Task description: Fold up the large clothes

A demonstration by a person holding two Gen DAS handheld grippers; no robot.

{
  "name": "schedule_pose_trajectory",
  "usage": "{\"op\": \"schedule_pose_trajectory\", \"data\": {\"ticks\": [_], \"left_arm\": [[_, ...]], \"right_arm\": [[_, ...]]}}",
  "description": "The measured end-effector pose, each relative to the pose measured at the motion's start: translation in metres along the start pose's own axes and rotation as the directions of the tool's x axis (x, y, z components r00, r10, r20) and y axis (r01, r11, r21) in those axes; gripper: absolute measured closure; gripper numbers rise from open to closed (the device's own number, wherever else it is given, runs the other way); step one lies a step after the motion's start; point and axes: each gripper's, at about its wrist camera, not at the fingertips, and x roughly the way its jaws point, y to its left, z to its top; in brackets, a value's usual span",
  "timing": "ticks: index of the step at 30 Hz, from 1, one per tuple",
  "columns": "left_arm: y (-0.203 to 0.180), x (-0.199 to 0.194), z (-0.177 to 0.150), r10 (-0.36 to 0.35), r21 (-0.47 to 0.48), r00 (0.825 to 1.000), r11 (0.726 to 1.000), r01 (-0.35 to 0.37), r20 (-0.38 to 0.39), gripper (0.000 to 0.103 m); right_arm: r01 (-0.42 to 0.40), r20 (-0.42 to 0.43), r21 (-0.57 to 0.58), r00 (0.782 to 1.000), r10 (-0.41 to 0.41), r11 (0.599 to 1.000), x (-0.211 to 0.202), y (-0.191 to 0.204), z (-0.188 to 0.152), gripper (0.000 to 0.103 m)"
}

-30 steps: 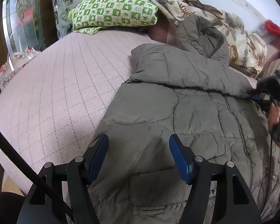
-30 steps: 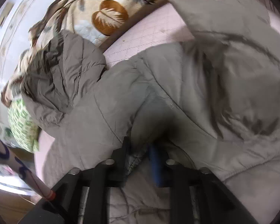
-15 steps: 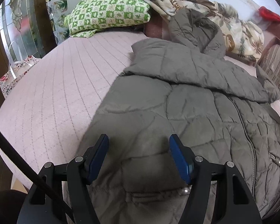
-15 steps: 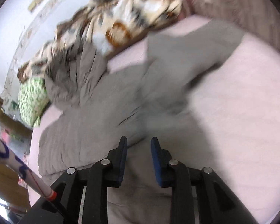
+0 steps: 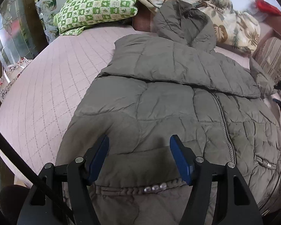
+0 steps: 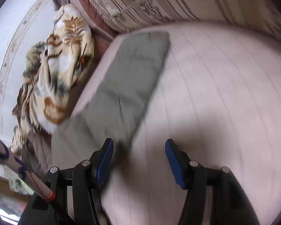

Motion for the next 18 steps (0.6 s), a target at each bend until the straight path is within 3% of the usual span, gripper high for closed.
{"op": "schedule_pose_trajectory", "data": {"ticks": [5,6,8,10,12,15,18], "left_arm": [[-0.010,0.005,0.009,0.026,0.013,1.000,1.000,-0.026,-0.004,0.037],[-0.012,0.007,0.009,0.034,0.021,0.999,0.999,-0.034,-0.003,0.037],[-0.014,0.009,0.009,0.035,0.030,0.999,0.999,-0.035,-0.009,0.037],[-0.015,0.009,0.009,0.028,0.032,1.000,0.999,-0.027,-0.008,0.037],[-0.014,0.005,0.008,0.013,0.032,1.000,0.999,-0.013,0.003,0.037],[-0.011,-0.004,0.005,-0.001,0.032,0.999,0.999,0.000,0.033,0.037],[-0.004,-0.014,0.003,-0.007,0.025,0.998,1.000,0.006,0.064,0.037]], "right_arm": [[0.041,0.058,0.049,0.997,-0.044,0.998,0.035,0.009,0.045,0.041],[0.056,0.061,0.049,0.996,-0.059,0.997,0.039,0.011,0.050,0.045],[0.116,0.056,0.037,0.991,-0.118,0.993,0.044,0.016,0.057,0.089],[0.091,0.032,0.041,0.995,-0.092,0.995,0.037,0.014,0.065,0.093],[0.099,0.065,0.014,0.993,-0.100,0.995,0.016,0.017,0.071,0.094],[0.174,0.155,-0.024,0.974,-0.168,0.984,-0.038,0.019,0.082,0.095],[0.170,0.201,0.000,0.965,-0.167,0.985,-0.085,0.015,0.090,0.096]]}}
